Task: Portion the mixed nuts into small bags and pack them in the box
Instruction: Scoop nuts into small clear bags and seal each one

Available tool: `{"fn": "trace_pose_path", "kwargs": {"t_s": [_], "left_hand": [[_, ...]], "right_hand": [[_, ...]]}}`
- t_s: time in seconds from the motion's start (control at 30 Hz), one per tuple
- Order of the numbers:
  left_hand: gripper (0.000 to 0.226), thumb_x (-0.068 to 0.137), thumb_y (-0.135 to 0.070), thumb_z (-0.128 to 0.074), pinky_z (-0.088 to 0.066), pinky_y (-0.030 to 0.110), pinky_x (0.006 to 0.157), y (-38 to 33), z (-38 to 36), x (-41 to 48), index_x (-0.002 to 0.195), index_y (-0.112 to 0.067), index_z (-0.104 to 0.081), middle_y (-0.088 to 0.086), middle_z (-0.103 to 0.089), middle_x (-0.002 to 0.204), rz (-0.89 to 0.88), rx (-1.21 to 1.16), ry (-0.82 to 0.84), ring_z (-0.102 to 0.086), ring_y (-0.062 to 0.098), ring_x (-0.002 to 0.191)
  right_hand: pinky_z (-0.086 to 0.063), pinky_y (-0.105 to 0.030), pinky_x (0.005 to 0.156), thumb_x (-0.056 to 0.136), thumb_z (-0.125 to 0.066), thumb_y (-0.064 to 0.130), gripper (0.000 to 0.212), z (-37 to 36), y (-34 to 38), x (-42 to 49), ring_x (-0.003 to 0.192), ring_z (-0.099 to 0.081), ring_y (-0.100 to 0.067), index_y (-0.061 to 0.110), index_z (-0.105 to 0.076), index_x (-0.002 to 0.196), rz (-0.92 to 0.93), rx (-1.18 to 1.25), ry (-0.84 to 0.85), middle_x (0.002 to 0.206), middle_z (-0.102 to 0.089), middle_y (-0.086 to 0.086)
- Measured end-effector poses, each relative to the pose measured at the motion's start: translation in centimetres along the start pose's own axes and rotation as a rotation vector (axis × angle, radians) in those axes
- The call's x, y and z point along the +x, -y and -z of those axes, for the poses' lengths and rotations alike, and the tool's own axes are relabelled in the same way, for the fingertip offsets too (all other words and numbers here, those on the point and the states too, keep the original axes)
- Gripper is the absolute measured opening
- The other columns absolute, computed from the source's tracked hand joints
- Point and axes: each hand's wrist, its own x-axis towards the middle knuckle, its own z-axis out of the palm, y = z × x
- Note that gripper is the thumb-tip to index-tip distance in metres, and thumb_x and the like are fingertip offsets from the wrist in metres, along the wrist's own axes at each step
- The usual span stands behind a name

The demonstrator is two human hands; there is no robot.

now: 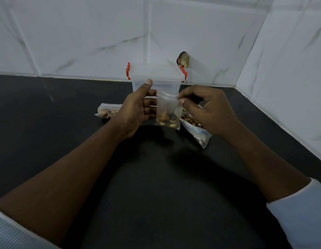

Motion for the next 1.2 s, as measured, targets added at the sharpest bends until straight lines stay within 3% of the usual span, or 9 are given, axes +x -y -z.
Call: {"fn": "trace_pose_path", "kwargs": {"t_s": [0.1,0.23,0.33,0.5,0.73,0.87,0.97,1.07,1.2], "left_hand": [[0.054,0.102,-0.056,-0.044,-0.057,0.042,0.086,-0.2,-0.2,-0.2,0.118,-0.010,-0.066,0.018,-0.075,0.109,0.016,0.020,0.007,-0.073,0.030,0.099],[0.052,0.102,-0.056,-0.045,-0.057,0.039,0.082,-0.2,-0.6,-0.5,0.114,-0.011,-0.068,0.014,-0.076,0.101,0.033,0.017,0.044,-0.074,0.026,0.093],[0.055,0.100,-0.060,-0.046,-0.056,0.042,0.086,-0.3,-0.7,-0.4,0.117,-0.012,-0.068,0.014,-0.077,0.104,0.041,0.065,0.072,-0.074,0.026,0.096],[0.060,0.094,-0.058,-0.055,-0.057,0.045,0.093,-0.2,-0.7,-0.4,0.122,-0.007,-0.067,0.018,-0.075,0.114,0.033,0.046,0.127,-0.072,0.035,0.107],[0.041,0.081,-0.011,-0.075,-0.062,0.041,0.087,-0.1,-0.9,-0.1,0.118,0.007,-0.068,0.022,-0.075,0.108,-0.064,0.057,0.162,-0.074,0.030,0.096],[0.030,0.089,-0.003,-0.071,-0.064,0.039,0.081,-0.1,-1.2,0.1,0.116,0.009,-0.068,0.023,-0.075,0.106,-0.111,0.078,0.141,-0.074,0.031,0.092],[0.020,0.090,0.002,-0.069,-0.063,0.033,0.073,-0.1,-1.4,0.2,0.110,0.006,-0.070,0.020,-0.077,0.099,-0.145,0.089,0.107,-0.076,0.025,0.085],[0.014,0.089,0.003,-0.071,-0.063,0.034,0.074,0.0,-1.4,0.2,0.103,0.003,-0.072,0.020,-0.078,0.097,-0.173,0.092,0.073,-0.076,0.027,0.084],[0.015,0.088,0.000,-0.073,-0.063,0.036,0.077,0.0,-1.5,0.1,0.103,0.002,-0.073,0.018,-0.078,0.095,-0.160,0.144,0.052,-0.076,0.028,0.087]], "right_hand": [[-0.049,-0.012,0.078,0.094,-0.070,0.008,0.017,-0.4,0.0,-0.2,0.087,-0.069,-0.001,0.016,-0.079,0.105,-0.019,-0.053,0.225,0.094,-0.075,0.011],[-0.055,-0.024,0.074,0.095,-0.069,0.010,0.014,0.0,0.1,0.1,0.083,-0.071,-0.011,0.017,-0.078,0.102,-0.050,0.008,0.092,0.092,-0.076,0.004],[-0.047,-0.012,0.074,0.095,-0.070,0.014,0.015,0.5,0.1,0.1,0.084,-0.068,0.001,0.025,-0.077,0.102,-0.048,-0.114,0.287,0.092,-0.074,0.015],[-0.056,-0.022,0.071,0.097,-0.067,0.004,0.013,0.4,0.2,0.3,0.077,-0.072,-0.007,0.010,-0.076,0.102,-0.151,0.138,0.069,0.091,-0.076,-0.005],[-0.061,-0.032,0.069,0.100,-0.061,0.000,0.013,0.4,0.1,0.4,0.070,-0.071,-0.022,0.000,-0.068,0.111,-0.306,0.409,-0.071,0.094,-0.070,-0.028],[-0.059,-0.050,0.081,0.096,-0.072,0.022,0.039,0.4,-0.2,0.4,0.091,-0.070,-0.039,0.023,-0.054,0.131,-0.391,0.512,0.072,0.108,-0.073,-0.016],[-0.061,-0.045,0.086,0.084,-0.084,0.021,0.056,-0.2,-0.3,0.3,0.100,-0.074,-0.032,0.023,-0.053,0.131,-0.443,0.528,0.093,0.111,-0.076,-0.007],[-0.061,-0.040,0.087,0.085,-0.078,-0.001,0.045,-0.5,-0.2,0.3,0.097,-0.075,-0.024,0.011,-0.060,0.125,-0.492,0.602,0.082,0.105,-0.078,-0.007],[-0.060,-0.035,0.081,0.086,-0.077,-0.002,0.030,-0.4,-0.3,0.2,0.087,-0.074,-0.020,0.009,-0.071,0.113,-0.511,0.586,0.124,0.100,-0.078,-0.012]]}}
